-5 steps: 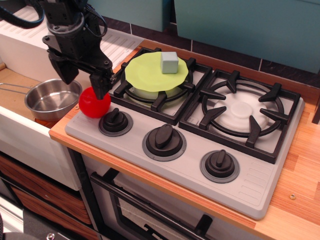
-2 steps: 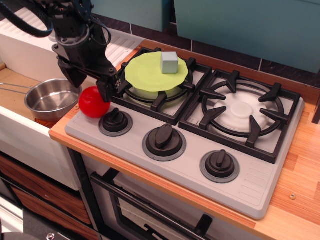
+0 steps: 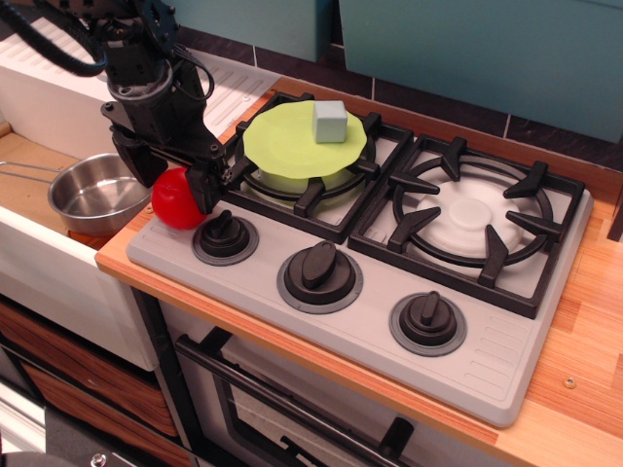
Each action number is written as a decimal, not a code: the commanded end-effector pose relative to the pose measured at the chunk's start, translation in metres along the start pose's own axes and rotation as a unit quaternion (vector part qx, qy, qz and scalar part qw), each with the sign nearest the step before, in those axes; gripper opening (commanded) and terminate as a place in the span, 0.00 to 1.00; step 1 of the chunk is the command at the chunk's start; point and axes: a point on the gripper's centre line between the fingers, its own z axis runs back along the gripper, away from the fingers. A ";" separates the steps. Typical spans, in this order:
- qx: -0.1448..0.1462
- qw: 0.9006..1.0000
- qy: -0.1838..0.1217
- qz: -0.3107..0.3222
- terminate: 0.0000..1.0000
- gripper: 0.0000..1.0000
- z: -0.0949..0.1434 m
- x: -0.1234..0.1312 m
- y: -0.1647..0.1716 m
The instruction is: Put cube on plate and smalltomato in pot or pan in sink
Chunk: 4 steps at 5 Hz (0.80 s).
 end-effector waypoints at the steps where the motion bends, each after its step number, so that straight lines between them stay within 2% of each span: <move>1: -0.012 1.000 -0.017 0.008 0.00 1.00 0.008 0.005 0.001; 3: -0.019 0.999 -0.026 0.001 0.00 1.00 -0.006 0.001 0.005; 4: -0.027 0.999 -0.020 0.001 0.00 1.00 -0.003 0.001 0.005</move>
